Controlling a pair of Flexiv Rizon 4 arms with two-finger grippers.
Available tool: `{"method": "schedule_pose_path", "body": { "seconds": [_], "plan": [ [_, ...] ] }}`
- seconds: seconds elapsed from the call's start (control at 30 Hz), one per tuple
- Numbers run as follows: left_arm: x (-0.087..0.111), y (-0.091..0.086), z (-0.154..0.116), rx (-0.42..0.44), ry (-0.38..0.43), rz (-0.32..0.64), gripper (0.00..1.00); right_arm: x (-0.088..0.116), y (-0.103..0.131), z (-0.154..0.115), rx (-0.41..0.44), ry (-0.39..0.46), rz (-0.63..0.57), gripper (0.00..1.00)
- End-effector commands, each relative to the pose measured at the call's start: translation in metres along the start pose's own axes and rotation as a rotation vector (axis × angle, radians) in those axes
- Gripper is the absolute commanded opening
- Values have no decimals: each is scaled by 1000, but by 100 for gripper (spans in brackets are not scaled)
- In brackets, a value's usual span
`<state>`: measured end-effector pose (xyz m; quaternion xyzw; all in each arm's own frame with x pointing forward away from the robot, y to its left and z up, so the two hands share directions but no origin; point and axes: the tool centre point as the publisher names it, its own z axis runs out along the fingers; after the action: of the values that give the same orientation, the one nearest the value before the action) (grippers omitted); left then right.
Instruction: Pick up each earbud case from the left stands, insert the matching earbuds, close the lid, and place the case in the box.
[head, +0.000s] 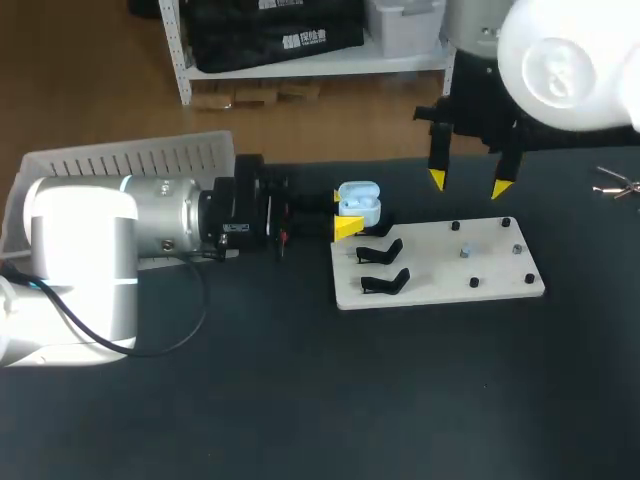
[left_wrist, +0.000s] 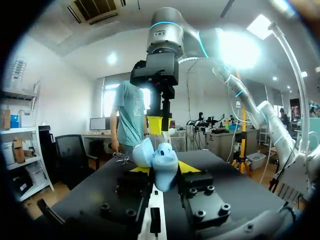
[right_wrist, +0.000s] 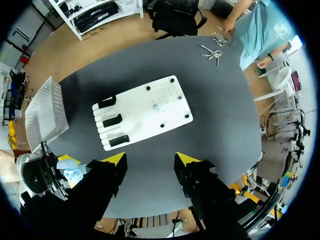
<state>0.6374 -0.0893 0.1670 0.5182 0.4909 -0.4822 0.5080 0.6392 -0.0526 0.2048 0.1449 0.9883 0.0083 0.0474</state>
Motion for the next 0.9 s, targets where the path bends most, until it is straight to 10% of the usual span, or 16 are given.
{"method": "schedule_pose_path", "body": {
  "seconds": [0.03, 0.9],
  "plan": [
    [1, 1, 1, 0, -2, 1, 0, -9, -12, 19, -155, -6, -21, 54],
    [1, 1, 1, 0, -2, 1, 0, -56, -11, 144, -67, 60, -247, 55]
  ]
}}
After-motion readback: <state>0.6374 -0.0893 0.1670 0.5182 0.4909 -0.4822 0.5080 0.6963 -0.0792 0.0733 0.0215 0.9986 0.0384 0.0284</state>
